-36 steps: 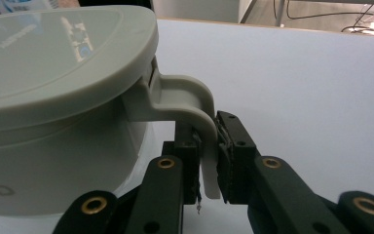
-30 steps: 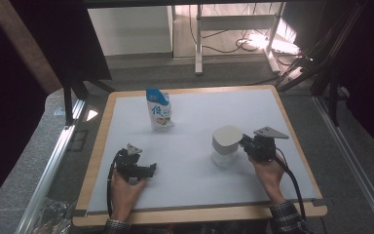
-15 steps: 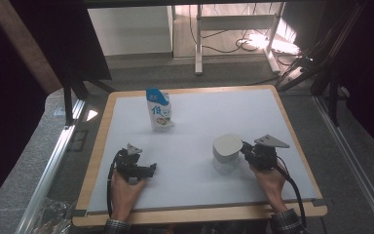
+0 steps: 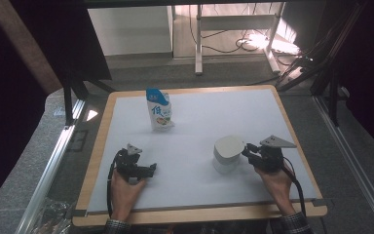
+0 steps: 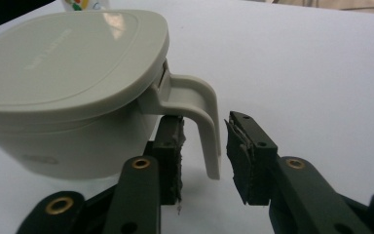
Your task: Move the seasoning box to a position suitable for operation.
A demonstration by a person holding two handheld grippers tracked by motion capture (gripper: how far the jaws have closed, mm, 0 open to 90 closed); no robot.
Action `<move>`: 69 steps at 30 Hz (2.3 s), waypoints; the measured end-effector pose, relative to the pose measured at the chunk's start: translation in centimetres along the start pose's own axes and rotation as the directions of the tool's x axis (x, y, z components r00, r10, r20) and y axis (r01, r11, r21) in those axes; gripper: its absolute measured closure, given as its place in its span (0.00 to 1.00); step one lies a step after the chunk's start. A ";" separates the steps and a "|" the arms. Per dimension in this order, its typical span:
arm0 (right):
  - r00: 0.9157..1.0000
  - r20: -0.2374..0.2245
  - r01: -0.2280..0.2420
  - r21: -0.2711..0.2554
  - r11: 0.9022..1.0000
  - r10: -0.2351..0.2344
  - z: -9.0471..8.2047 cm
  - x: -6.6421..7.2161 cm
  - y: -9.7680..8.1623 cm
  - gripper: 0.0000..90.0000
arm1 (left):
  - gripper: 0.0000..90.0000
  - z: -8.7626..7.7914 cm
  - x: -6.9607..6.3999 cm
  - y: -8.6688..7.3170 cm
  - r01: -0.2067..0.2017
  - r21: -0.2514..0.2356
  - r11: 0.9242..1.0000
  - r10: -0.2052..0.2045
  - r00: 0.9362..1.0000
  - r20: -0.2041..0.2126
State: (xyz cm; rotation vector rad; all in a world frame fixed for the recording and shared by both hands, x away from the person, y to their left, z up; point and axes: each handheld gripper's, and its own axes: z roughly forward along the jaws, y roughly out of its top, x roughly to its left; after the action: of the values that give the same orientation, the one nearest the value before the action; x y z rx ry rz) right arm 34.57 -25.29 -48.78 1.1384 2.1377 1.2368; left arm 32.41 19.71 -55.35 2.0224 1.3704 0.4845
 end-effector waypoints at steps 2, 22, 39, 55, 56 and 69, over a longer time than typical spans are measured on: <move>1.000 -0.023 -0.012 0.014 1.000 0.013 -0.4 -0.3 0.2 0.75 | 0.00 0.0 0.0 0.0 0.000 0.000 1.000 0.000 1.000 0.000; 0.991 -0.126 0.046 0.023 0.999 -0.043 -2.7 -0.5 4.7 0.99 | 0.00 0.0 0.0 0.0 0.004 -0.003 1.000 -0.004 1.000 0.000; 0.989 -0.136 0.066 0.021 0.998 -0.063 -1.5 0.2 5.9 0.99 | 0.00 0.0 0.0 0.0 0.003 -0.002 1.000 -0.003 1.000 0.000; 0.988 -0.134 0.083 0.028 0.996 -0.079 -1.1 0.4 5.9 1.00 | 0.00 0.0 0.0 0.0 0.003 -0.002 1.000 -0.003 1.000 0.000; 0.988 -0.133 0.084 0.028 0.996 -0.079 -1.1 0.4 5.9 1.00 | 0.00 0.0 0.0 0.0 0.003 -0.002 1.000 -0.003 1.000 0.000; 0.989 -0.126 0.083 0.025 0.996 -0.079 -1.1 0.3 5.8 1.00 | 0.00 0.0 0.0 0.0 0.002 -0.002 1.000 -0.002 1.000 0.000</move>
State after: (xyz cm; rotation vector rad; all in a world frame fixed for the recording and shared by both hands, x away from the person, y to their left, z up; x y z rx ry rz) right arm 36.20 -24.08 -43.21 0.9996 2.2777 1.2741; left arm 32.41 19.69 -55.36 2.0190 1.3718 0.4852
